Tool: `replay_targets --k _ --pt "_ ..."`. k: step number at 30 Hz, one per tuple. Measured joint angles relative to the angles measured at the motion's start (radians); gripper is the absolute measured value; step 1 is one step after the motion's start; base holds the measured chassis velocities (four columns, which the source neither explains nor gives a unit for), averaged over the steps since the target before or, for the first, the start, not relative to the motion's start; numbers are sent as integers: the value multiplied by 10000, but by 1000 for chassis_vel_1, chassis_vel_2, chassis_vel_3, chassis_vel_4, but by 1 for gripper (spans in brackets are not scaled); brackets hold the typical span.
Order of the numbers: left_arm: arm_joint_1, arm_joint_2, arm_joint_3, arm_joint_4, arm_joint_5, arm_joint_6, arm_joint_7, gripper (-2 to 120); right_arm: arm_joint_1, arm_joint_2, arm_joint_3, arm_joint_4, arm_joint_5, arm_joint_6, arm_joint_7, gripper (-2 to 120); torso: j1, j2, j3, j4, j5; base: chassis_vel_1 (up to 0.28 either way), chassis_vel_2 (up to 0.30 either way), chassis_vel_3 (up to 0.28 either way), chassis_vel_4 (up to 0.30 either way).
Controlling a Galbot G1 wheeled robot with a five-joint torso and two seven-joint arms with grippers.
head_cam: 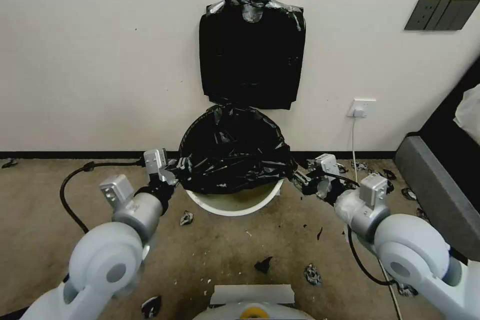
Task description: Place a trash bag onto the trash bin.
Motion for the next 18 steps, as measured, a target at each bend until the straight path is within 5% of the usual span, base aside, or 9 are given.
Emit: replay_targets --k 13,18 --pt "-7 22 -210 138 -147 150 -288 3 -274 229 652 648 470 144 440 99 0 0 1 0 0 0 0 0 0" --pt "90 31 -362 181 -173 175 -341 3 -178 340 717 753 470 250 872 100 0 0 1 1 1 0 0 0 0"
